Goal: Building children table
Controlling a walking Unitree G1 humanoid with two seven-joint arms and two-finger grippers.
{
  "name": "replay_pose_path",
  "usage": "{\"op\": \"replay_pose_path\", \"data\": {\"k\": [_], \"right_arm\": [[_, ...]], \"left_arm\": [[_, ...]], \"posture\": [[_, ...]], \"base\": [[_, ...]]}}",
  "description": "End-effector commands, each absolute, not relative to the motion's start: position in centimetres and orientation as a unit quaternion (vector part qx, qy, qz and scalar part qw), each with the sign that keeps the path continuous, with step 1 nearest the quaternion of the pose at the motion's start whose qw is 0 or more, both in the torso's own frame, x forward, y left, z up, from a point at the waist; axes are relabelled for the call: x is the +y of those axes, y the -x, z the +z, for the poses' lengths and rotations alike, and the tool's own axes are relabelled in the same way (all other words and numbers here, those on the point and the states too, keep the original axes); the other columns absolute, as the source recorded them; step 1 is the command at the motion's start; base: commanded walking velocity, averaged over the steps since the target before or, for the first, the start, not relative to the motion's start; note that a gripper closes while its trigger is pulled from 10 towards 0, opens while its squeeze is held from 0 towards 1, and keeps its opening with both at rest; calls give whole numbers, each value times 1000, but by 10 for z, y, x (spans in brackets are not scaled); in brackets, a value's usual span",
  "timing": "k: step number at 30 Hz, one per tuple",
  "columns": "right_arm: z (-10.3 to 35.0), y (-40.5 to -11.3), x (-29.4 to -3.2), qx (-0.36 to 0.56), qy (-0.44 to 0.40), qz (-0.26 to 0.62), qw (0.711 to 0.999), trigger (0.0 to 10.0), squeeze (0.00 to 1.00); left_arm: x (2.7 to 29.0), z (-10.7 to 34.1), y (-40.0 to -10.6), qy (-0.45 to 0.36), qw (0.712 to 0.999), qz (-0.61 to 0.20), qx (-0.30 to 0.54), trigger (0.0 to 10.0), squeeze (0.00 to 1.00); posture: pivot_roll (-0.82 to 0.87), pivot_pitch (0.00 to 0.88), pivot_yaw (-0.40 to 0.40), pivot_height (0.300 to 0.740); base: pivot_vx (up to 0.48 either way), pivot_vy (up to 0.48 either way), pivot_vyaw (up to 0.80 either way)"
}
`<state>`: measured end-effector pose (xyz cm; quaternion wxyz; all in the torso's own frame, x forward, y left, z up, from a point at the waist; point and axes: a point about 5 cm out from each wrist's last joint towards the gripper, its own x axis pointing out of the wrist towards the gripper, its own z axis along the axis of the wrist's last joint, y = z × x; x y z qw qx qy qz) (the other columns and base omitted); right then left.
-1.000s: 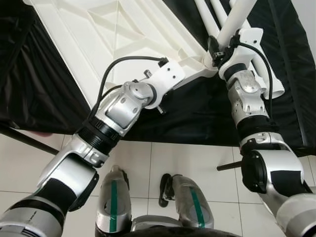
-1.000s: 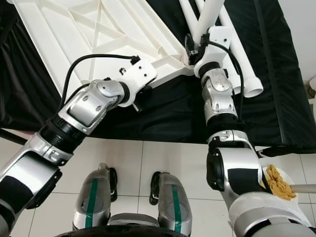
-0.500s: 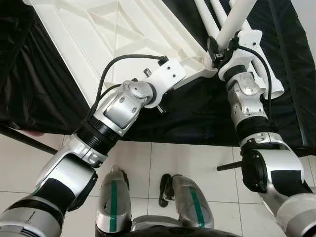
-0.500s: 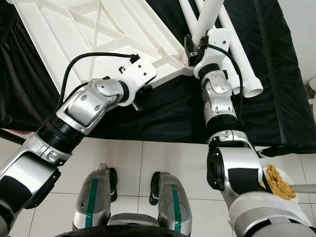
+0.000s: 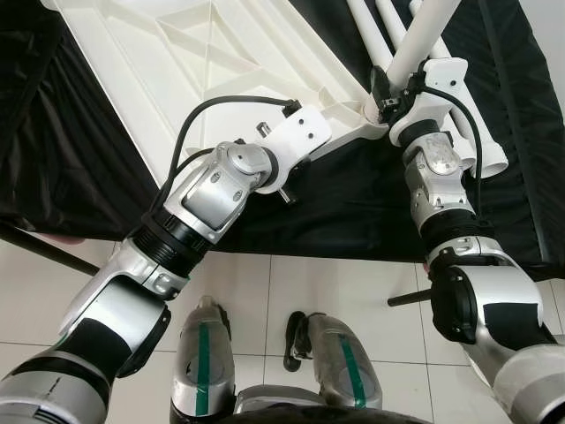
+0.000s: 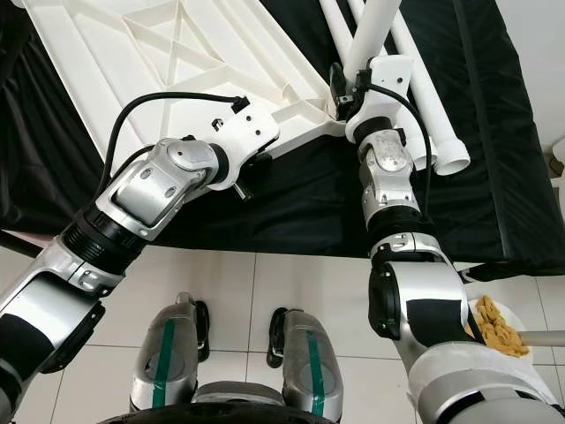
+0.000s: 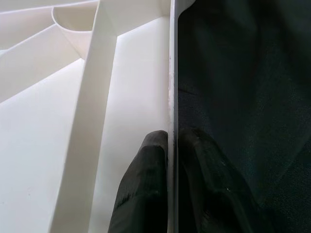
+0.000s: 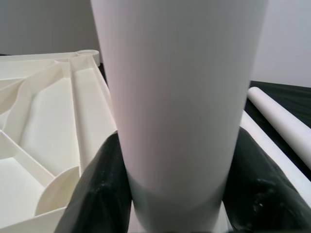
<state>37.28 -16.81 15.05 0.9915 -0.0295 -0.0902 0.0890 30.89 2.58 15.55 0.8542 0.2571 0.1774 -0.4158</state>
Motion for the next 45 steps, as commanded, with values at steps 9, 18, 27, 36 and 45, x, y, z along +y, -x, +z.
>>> {"op": "replay_pose_path", "data": {"k": [9, 18, 27, 36, 45], "right_arm": [[118, -366, -165, -21, -4, 78, 997, 10000, 0], [118, -371, -166, 6, -42, 66, 997, 10000, 0], [120, -375, -172, 28, -71, 46, 996, 10000, 0], [113, -374, -176, 50, -74, 28, 996, 10000, 0], [117, -374, -170, 30, -12, 49, 998, 10000, 0]], "left_arm": [[22, 155, -303, -260, 841, -437, 183, 10000, 0], [21, 156, -302, -263, 839, -440, 181, 10000, 0], [20, 158, -303, -264, 839, -441, 178, 10000, 0], [20, 159, -303, -263, 841, -439, 177, 10000, 0], [21, 161, -304, -259, 844, -436, 176, 10000, 0]], "posture": [[107, 69, -45, 740], [103, 62, -40, 740], [100, 55, -40, 740], [102, 61, -44, 740], [101, 70, -47, 740]], "base": [[0, 0, 0], [0, 0, 0], [0, 0, 0], [0, 0, 0], [0, 0, 0]]}}
